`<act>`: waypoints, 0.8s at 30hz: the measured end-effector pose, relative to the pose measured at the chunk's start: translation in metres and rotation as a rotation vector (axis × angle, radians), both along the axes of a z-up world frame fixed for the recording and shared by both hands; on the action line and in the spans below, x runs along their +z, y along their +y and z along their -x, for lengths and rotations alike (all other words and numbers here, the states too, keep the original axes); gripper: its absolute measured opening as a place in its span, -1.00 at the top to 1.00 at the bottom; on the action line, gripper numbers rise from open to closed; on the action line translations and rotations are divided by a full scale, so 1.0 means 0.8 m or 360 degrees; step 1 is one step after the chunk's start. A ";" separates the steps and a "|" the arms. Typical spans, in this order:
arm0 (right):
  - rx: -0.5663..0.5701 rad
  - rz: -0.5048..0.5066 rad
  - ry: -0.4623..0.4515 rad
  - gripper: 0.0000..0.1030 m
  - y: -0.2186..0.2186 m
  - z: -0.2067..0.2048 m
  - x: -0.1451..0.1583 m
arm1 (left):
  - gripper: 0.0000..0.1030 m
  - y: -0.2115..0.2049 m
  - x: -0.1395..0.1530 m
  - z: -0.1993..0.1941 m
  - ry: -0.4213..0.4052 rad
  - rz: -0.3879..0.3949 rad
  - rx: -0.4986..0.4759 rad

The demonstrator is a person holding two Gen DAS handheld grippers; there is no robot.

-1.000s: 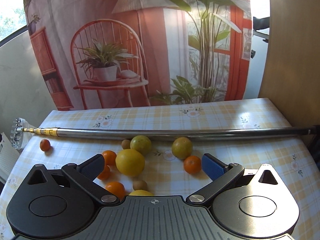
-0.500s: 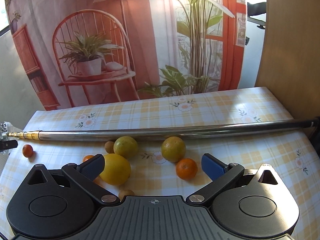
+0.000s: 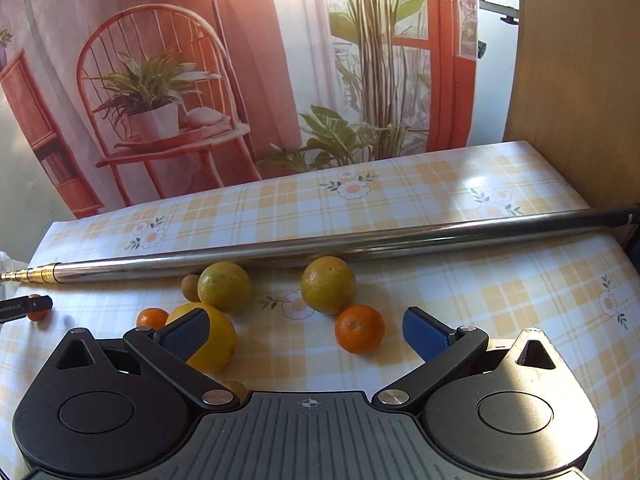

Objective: Organize fruits
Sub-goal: 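Grasp a small tangerine with the left tool while the right tool approaches an orange, then grasp the orange with the right tool while the left tool holds its tangerine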

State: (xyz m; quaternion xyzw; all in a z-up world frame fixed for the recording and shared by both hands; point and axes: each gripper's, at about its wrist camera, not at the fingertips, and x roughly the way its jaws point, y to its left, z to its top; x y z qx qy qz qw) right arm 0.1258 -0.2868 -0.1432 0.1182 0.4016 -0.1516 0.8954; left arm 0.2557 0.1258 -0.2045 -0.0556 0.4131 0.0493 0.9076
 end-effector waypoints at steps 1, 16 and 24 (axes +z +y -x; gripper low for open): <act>0.0001 -0.0002 0.0001 -0.99 0.000 0.000 -0.001 | -0.49 0.002 -0.002 -0.001 0.0018 0.0012 0.0016; -0.0010 -0.0011 0.0019 -0.99 -0.001 0.000 -0.006 | 0.21 0.001 -0.004 -0.002 -0.0018 -0.0043 -0.0002; -0.0007 0.0087 0.0027 -0.97 -0.004 0.006 -0.015 | 0.24 -0.004 0.011 0.020 -0.0068 0.0002 0.0017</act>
